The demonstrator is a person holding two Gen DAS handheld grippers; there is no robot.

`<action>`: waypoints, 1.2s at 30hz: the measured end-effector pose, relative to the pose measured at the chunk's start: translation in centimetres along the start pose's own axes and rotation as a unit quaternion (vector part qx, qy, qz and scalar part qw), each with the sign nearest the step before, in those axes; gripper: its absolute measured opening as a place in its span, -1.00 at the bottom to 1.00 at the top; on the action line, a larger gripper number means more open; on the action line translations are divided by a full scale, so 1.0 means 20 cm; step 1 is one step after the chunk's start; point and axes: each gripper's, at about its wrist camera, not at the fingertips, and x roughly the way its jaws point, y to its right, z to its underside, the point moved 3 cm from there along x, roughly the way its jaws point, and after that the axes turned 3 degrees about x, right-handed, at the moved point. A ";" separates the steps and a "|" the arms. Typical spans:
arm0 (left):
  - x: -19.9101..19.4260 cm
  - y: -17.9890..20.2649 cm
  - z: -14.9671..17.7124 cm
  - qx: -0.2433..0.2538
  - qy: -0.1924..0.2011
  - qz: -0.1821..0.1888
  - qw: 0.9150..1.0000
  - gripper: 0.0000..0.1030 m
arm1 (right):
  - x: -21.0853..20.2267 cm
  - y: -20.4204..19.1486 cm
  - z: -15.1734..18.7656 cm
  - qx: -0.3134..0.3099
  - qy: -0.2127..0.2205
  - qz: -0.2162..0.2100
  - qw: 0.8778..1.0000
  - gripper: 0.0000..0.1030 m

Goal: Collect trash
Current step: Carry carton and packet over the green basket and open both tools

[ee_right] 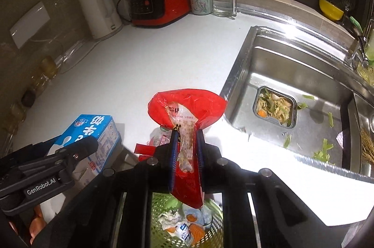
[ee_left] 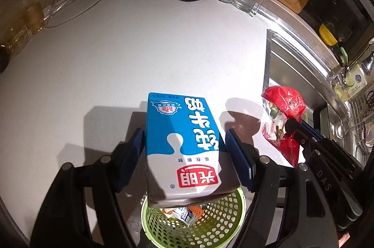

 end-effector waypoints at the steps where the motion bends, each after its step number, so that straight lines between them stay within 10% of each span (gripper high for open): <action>1: -0.02 0.02 0.06 -0.001 -0.001 -0.003 1.000 0.33 | -0.04 0.01 0.05 -0.001 0.000 -0.004 1.000 -0.69; 13: -0.12 0.05 0.59 0.004 -0.020 -0.013 1.000 0.33 | -0.22 0.04 0.61 -0.044 -0.029 -0.047 0.998 -0.68; 25: 0.04 -0.07 0.87 -0.001 -0.049 -0.022 0.999 0.25 | 0.42 0.00 1.19 -0.130 -0.161 -0.052 0.977 -0.65; 36: 0.14 -0.13 0.91 -0.032 -0.072 -0.008 0.997 0.23 | 0.51 0.03 1.21 -0.140 -0.176 -0.054 0.973 -0.18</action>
